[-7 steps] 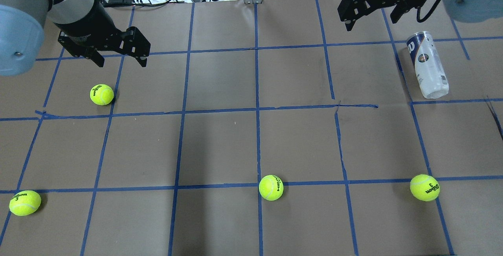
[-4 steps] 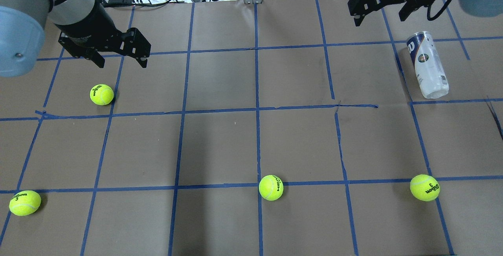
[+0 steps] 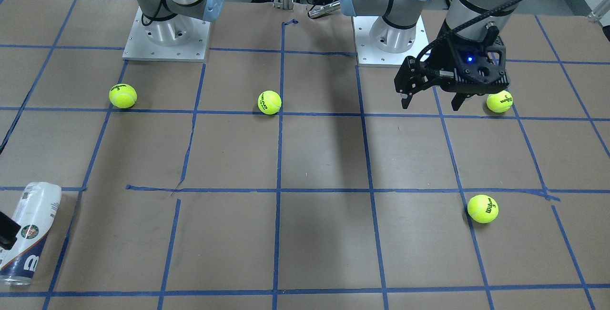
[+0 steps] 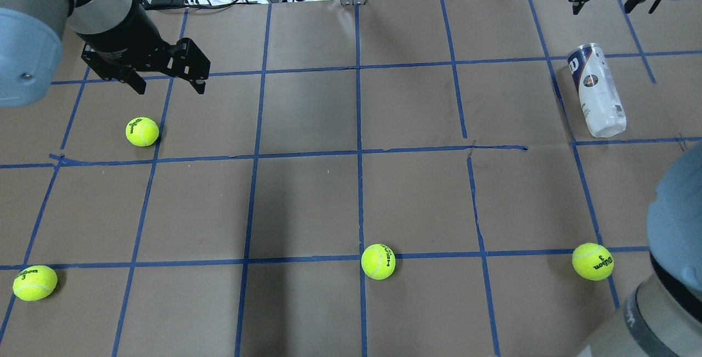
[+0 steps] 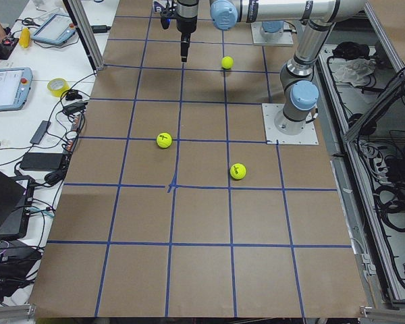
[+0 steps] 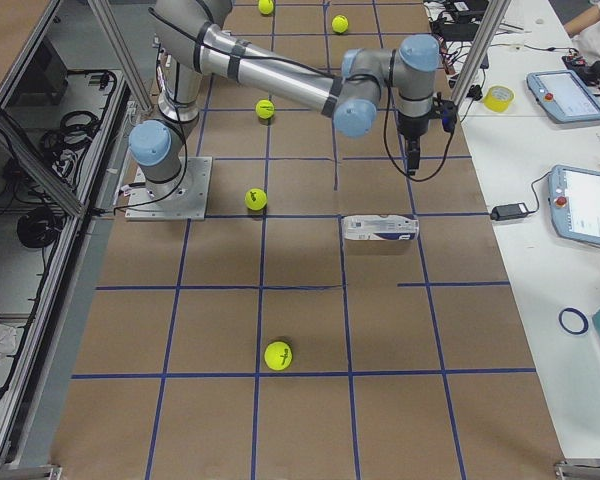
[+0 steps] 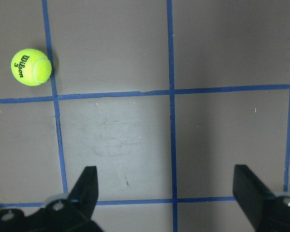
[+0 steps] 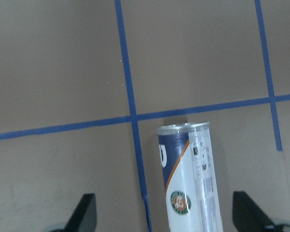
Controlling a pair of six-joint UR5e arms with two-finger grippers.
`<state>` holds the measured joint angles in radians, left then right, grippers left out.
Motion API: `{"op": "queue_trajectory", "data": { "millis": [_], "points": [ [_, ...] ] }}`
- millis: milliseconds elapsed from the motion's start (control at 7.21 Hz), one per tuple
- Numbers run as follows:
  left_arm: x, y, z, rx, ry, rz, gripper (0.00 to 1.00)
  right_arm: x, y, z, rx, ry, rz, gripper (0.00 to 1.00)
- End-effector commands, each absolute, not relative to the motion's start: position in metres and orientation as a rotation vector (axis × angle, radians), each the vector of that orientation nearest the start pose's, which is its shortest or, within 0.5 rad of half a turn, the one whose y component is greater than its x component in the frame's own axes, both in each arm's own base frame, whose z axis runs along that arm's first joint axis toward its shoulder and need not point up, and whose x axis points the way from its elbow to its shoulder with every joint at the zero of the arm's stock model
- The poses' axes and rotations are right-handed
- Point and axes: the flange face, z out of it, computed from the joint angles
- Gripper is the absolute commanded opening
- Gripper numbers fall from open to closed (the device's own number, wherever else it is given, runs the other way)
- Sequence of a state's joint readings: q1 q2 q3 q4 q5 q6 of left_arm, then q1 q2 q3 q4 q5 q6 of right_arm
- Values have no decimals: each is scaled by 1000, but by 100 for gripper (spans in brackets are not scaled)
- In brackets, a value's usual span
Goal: Lift up tennis ball bucket
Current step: 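Lower the right gripper and grasp the can's top rim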
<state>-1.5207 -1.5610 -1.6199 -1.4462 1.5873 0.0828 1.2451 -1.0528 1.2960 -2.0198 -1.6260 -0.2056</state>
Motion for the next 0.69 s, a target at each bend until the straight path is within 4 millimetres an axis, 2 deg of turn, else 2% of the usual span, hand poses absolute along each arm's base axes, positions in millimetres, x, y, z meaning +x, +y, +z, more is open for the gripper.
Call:
{"op": "queue_trajectory", "data": {
  "millis": [0,277,554],
  "points": [
    [-107,-501,477,49,3119,-128,100,-143,-740,281,229,3208,-231,100],
    [-107,-501,478,49,3117,-132,100,-178,-742,230,253,3196,-166,100],
    [-107,-500,477,49,3118,-130,100,-177,-740,212,247,3188,-119,100]
  ]
}}
